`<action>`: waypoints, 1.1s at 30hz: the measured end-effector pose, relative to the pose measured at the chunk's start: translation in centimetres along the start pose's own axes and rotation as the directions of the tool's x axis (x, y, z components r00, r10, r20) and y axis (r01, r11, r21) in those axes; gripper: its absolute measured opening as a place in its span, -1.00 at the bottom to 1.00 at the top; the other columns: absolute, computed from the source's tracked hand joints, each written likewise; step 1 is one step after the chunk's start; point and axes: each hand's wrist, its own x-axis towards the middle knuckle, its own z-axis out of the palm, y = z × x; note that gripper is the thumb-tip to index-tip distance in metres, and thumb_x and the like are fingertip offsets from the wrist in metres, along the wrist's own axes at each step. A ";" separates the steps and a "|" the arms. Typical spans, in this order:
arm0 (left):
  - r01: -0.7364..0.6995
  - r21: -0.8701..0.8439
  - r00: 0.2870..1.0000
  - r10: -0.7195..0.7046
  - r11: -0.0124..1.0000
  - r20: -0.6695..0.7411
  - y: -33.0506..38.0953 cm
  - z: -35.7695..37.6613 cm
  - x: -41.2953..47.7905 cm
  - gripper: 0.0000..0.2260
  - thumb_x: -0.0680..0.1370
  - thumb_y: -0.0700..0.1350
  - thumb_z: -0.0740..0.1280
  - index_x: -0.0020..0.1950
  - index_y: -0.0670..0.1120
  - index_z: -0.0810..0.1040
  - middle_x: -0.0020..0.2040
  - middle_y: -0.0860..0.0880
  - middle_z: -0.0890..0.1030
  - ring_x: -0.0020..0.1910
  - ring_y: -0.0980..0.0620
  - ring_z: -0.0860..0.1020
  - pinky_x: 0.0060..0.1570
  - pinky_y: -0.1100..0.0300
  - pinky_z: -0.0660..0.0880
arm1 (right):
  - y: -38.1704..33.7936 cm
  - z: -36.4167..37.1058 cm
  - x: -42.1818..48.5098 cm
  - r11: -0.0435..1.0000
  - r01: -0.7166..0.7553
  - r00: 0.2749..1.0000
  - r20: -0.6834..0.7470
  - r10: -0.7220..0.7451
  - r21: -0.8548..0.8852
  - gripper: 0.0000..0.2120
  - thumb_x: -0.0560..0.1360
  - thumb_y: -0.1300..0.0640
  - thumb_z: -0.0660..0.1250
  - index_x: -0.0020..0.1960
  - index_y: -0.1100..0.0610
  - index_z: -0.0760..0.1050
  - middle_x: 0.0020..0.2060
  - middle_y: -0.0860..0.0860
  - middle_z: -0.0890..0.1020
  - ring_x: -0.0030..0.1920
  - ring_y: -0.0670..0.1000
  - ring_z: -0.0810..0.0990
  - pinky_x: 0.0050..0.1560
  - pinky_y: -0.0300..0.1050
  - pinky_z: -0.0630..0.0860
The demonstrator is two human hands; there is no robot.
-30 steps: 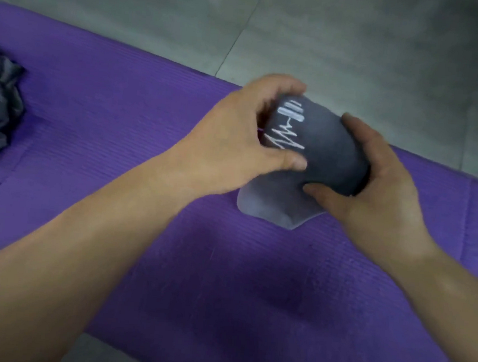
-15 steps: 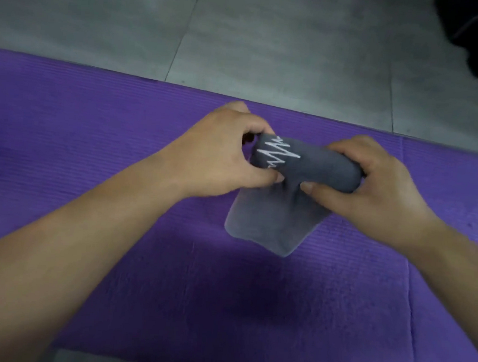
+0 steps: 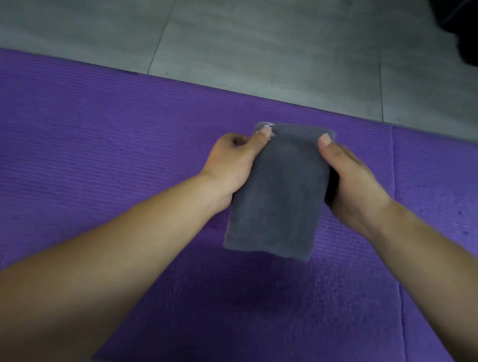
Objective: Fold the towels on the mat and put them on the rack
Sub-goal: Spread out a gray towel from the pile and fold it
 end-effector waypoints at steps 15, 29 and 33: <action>0.220 0.077 0.948 -0.232 0.972 0.218 -3.1 -1.7 0.9 -0.34 0.61 0.05 0.38 0.56 0.29 0.04 0.09 0.09 0.64 -0.03 0.01 0.69 0.00 -0.18 0.66 | 5.5 1.1 3.5 0.977 -0.065 0.994 -0.099 0.045 -0.205 -0.48 0.54 -0.04 0.44 0.43 -0.04 0.35 0.16 -0.11 0.66 0.15 -0.08 0.66 0.19 -0.07 0.59; -0.137 0.737 0.990 0.101 0.662 0.093 -5.0 -3.1 1.3 -0.68 0.50 0.22 0.40 0.06 0.00 0.57 0.00 0.06 0.66 0.01 0.04 0.63 0.06 0.03 0.56 | 6.6 1.2 0.9 0.610 -0.061 0.973 -0.184 -0.141 -0.790 -0.73 0.51 -0.18 0.37 -0.10 0.02 0.47 -0.06 0.00 0.51 -0.15 -0.04 0.54 -0.17 -0.33 0.42; -0.018 0.280 0.997 -0.004 0.960 0.079 -4.3 -2.3 2.9 -0.77 0.50 0.00 0.51 0.06 -0.07 0.62 -0.04 0.02 0.71 -0.06 0.07 0.68 -0.14 0.18 0.58 | 5.7 0.5 2.1 0.819 -0.056 0.961 -0.255 -0.111 -0.571 -0.75 0.53 -0.06 0.40 -0.04 0.13 0.59 -0.10 0.12 0.68 -0.11 0.13 0.65 -0.03 0.09 0.62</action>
